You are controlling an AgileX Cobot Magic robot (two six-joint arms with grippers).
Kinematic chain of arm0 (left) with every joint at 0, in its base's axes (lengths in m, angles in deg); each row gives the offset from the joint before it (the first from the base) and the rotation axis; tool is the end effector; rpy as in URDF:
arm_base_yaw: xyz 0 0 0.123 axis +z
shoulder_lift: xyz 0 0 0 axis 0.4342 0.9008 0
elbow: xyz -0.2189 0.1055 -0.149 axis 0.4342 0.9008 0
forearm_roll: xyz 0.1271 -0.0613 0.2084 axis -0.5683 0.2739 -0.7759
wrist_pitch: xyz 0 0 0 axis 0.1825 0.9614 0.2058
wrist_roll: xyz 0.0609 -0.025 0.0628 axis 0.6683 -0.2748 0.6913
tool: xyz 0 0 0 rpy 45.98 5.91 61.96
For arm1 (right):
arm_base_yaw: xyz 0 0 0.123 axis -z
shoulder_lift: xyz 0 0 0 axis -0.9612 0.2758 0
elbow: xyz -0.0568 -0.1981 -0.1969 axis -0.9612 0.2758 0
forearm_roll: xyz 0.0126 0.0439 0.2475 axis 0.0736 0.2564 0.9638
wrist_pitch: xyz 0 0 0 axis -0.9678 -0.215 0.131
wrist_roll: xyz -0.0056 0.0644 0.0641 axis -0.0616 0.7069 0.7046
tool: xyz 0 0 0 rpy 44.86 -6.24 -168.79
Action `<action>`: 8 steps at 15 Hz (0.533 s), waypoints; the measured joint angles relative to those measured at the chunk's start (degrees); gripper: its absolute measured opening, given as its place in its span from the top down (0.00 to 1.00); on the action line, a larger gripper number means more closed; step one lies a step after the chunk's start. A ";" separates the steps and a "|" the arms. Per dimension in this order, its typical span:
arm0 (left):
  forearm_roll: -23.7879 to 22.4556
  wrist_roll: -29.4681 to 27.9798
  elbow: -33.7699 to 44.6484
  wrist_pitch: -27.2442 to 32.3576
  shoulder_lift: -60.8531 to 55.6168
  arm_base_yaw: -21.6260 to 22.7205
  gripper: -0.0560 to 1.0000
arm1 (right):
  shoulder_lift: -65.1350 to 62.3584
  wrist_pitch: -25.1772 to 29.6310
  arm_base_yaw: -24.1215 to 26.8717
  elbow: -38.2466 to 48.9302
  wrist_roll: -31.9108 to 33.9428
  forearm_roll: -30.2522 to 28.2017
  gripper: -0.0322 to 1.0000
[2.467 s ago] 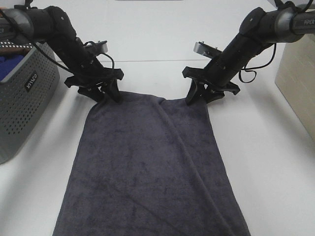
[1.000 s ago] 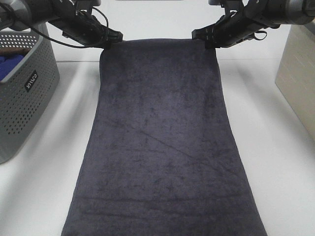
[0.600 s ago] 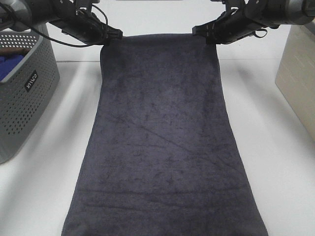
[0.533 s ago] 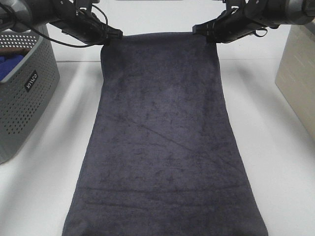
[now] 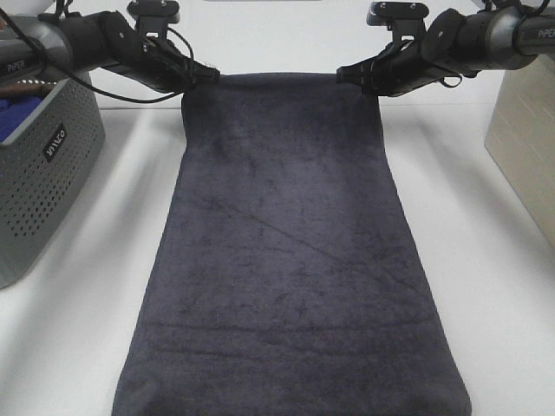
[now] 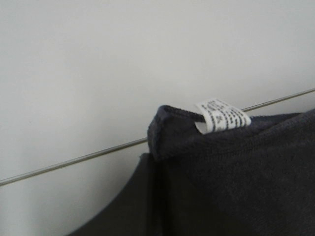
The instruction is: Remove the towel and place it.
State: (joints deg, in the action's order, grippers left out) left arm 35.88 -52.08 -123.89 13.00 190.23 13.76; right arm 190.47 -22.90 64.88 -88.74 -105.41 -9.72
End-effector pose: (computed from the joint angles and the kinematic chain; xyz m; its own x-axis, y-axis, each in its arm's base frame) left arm 0.5723 -0.1309 0.1286 -0.5759 0.0751 -0.8141 0.2613 0.9604 -0.0963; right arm 0.5384 0.0907 0.1320 -0.5733 -0.0517 -0.8177 -0.1747 0.9828 0.0603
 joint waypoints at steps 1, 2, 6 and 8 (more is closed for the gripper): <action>0.00 0.00 0.00 -1.26 0.74 -0.06 0.94 | 0.52 -0.69 0.00 0.00 0.00 0.23 0.95; 0.00 0.00 0.00 -2.46 1.55 -0.06 0.94 | 1.20 -1.15 -0.06 -0.23 0.00 0.40 0.94; -0.23 0.00 0.00 -6.88 3.61 -0.06 0.87 | 4.58 -1.83 -0.06 -2.64 0.00 0.69 0.77; -0.11 0.00 -0.06 -9.97 4.64 -0.06 0.69 | 5.61 -2.86 -0.06 -3.15 0.00 0.80 0.55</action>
State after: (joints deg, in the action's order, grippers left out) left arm 35.77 -52.08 -123.94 3.03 194.87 13.70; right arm 196.09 -25.76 64.82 -91.89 -105.41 -8.92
